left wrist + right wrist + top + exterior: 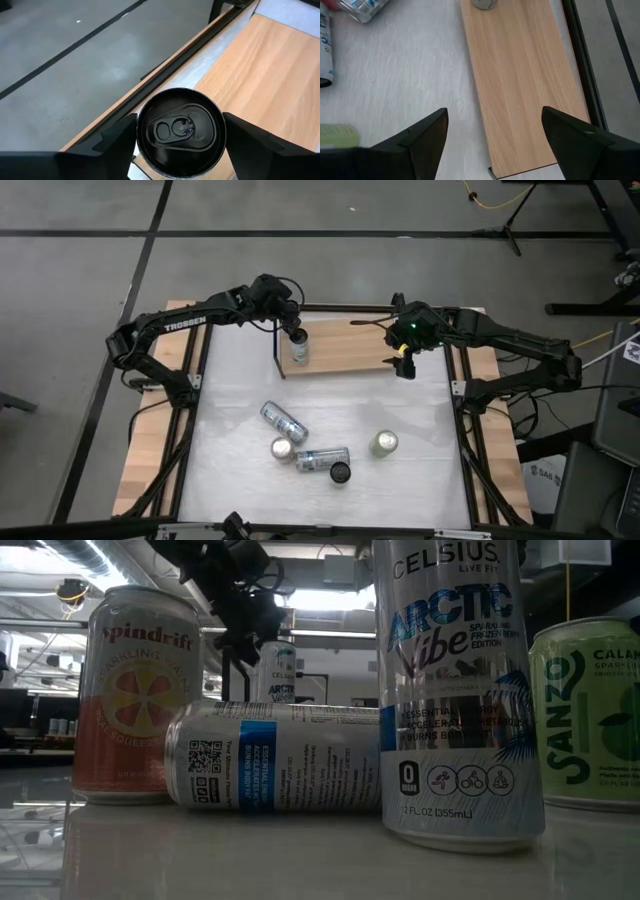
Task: Place canned beverage on shelf
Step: Adjust the white-blue soda can on the shelf
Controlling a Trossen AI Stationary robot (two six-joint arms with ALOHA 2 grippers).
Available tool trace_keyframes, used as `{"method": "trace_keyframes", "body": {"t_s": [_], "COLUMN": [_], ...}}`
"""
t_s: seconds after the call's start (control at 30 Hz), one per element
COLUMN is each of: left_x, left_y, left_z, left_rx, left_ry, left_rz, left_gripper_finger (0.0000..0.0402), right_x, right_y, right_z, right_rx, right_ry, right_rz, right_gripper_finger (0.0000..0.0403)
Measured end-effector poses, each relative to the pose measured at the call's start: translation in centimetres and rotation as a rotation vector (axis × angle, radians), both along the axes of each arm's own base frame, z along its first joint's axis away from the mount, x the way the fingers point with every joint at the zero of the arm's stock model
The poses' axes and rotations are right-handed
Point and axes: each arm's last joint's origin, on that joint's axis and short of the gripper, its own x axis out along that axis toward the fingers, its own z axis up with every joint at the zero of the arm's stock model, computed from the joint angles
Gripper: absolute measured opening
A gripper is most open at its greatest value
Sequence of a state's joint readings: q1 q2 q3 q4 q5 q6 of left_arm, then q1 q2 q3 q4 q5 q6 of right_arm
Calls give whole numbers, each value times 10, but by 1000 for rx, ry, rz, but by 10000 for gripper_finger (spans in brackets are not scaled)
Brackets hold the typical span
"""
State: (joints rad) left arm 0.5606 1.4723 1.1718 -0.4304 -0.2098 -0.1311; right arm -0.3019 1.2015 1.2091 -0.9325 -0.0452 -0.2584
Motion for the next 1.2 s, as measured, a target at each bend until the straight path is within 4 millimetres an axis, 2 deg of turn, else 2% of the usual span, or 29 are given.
{"method": "trace_keyframes", "body": {"t_s": [0.13, 0.53, 0.93, 1.2], "left_x": [0, -10, -18, -20], "left_y": [1, 16, 27, 29], "left_z": [0, 1, 1, 1], "left_rx": [11, -21, 24, 26], "left_ry": [16, -6, 11, 8], "left_rz": [-49, -197, -367, -386], "left_gripper_finger": [242, 245, 245, 252], "right_x": [0, 0, 0, 0], "right_y": [0, 0, 0, 0], "right_z": [0, 0, 0, 0], "right_rx": [0, 0, 0, 0], "right_ry": [0, 0, 0, 0], "right_rz": [0, 0, 0, 0], "right_gripper_finger": [312, 312, 312, 312]}}
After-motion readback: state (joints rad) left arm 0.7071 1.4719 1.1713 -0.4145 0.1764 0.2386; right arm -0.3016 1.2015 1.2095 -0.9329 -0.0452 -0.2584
